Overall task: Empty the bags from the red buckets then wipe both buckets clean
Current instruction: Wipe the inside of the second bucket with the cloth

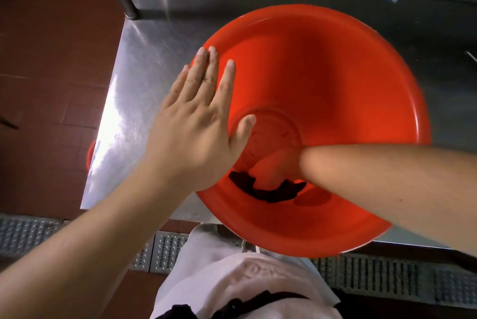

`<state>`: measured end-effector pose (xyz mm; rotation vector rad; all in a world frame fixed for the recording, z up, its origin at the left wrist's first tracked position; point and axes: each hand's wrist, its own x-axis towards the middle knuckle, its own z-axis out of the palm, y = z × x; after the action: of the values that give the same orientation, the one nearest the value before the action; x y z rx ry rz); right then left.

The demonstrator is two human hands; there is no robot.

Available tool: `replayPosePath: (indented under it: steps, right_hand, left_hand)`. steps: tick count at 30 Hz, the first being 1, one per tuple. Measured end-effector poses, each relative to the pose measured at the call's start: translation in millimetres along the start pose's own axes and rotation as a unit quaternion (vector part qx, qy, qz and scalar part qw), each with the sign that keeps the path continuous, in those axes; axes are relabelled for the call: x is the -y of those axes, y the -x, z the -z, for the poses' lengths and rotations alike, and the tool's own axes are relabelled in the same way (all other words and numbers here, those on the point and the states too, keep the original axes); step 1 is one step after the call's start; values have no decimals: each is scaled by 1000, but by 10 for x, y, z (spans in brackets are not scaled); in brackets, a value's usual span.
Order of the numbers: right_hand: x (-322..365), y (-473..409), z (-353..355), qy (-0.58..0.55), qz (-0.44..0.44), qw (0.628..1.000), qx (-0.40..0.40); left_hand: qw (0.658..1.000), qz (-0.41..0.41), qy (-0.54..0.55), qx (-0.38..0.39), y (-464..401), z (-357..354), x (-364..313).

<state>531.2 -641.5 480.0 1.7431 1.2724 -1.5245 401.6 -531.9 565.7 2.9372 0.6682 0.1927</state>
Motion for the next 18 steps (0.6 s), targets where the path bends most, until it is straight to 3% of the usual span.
replayPosePath:
  steps: [5, 9, 14, 18]
  right_hand:
    - [-15, 811, -66, -68, 93, 992, -45]
    - [-141, 1576, -95, -66, 133, 989, -26]
    - [-370, 1636, -74, 19, 63, 997, 48]
    - [-536, 995, -148, 50, 8, 998, 40]
  left_hand:
    - [1000, -7, -2, 1, -2, -4, 37]
    - [1000, -8, 5, -7, 3, -12, 56]
    - [1000, -21, -3, -9, -25, -15, 40]
    - [1000, -20, -2, -9, -31, -21, 17]
